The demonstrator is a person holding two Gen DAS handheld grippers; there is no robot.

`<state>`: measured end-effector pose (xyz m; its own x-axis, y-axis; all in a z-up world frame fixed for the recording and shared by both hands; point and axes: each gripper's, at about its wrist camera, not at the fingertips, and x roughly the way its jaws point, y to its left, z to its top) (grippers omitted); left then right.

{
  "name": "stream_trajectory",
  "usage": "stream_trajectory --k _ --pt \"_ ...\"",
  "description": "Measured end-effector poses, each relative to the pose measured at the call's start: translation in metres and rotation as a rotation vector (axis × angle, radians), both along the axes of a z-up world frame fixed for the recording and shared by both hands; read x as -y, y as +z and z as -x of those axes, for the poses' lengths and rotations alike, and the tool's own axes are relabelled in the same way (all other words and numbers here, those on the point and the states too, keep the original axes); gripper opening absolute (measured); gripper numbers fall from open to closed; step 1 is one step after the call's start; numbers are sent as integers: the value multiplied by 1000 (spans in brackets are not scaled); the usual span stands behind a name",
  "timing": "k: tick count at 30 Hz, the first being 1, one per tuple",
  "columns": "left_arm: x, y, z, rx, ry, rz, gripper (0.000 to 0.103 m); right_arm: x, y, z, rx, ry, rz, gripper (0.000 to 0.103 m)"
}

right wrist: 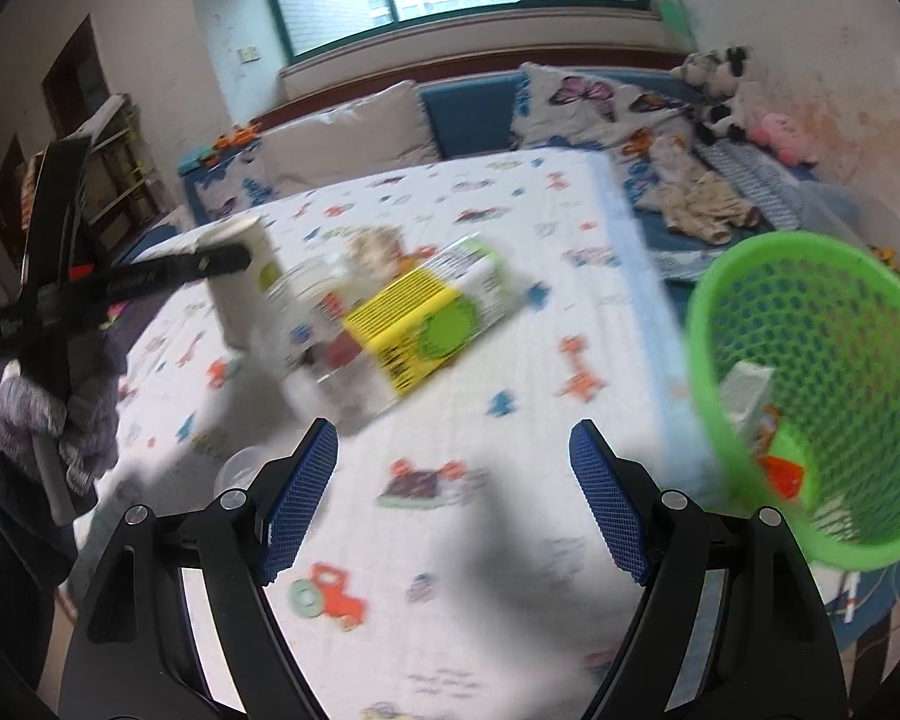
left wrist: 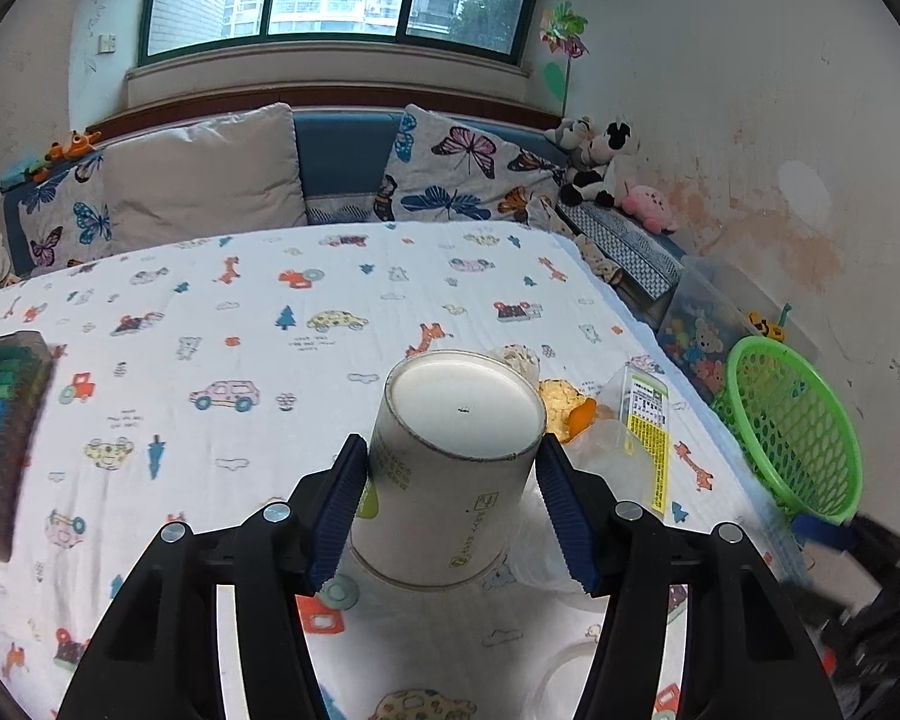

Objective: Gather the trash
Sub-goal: 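Grasp the clear plastic lid with right tool while left tool holds the paper cup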

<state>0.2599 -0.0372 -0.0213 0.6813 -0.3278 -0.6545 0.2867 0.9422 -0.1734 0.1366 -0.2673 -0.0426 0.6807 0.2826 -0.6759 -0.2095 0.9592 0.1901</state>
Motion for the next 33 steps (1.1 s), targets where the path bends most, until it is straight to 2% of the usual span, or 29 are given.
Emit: stream_trajectory --k 10,17,21,27,33 --pt "-17 17 21 33 16 -2 56 -70 -23 5 -35 160 17 80" --pt "-27 28 33 54 22 3 56 -103 -37 -3 -58 206 55 79" --pt "-30 33 38 64 23 7 56 -110 -43 -6 -70 208 79 76" --pt "-27 35 42 68 15 8 56 -110 -50 -8 -99 206 81 61" --pt "-20 39 46 76 2 8 56 -101 -44 -1 -84 201 69 60"
